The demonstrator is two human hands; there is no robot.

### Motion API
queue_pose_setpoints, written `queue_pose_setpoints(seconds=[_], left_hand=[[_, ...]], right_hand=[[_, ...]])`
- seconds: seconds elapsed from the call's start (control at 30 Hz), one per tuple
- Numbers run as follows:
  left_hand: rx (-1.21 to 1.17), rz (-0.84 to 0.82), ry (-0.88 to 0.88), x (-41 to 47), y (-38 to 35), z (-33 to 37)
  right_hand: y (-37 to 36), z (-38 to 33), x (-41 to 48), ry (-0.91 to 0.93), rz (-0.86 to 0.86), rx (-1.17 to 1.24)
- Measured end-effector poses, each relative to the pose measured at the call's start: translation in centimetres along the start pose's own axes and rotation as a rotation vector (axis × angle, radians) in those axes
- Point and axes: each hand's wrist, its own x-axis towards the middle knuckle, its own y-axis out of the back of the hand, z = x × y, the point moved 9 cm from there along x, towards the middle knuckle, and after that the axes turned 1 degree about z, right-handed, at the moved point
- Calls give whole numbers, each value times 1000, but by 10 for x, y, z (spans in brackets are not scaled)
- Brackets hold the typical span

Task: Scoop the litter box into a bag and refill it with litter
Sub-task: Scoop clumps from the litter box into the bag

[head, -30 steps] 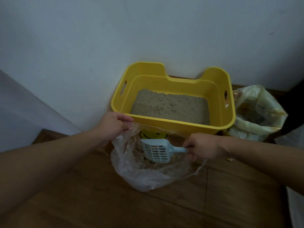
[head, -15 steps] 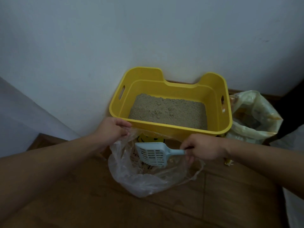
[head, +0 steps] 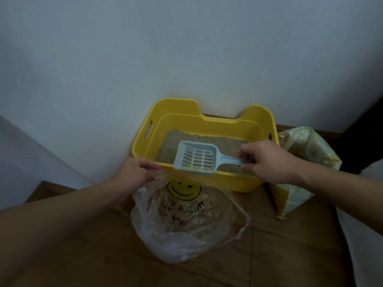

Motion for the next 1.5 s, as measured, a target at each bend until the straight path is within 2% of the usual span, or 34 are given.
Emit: queue_pose_setpoints(seconds=[0.1, 0.27, 0.77, 0.97, 1.5], left_hand=[[-9, -5, -4, 2, 0, 2], [-36, -31, -33, 5, -5, 16], [-121, -102, -41, 18, -16, 35], [-142, -98, -22, 22, -10, 33], [-231, -104, 17, 30, -11, 24]], right_hand=[[12, 19, 12, -77, 73, -115], [7, 43, 33, -157, -3, -283], [-25, 84, 83, -294, -149, -454], [-45, 98, 101, -338, -163, -415], [-103, 32, 177, -165, -204, -309]])
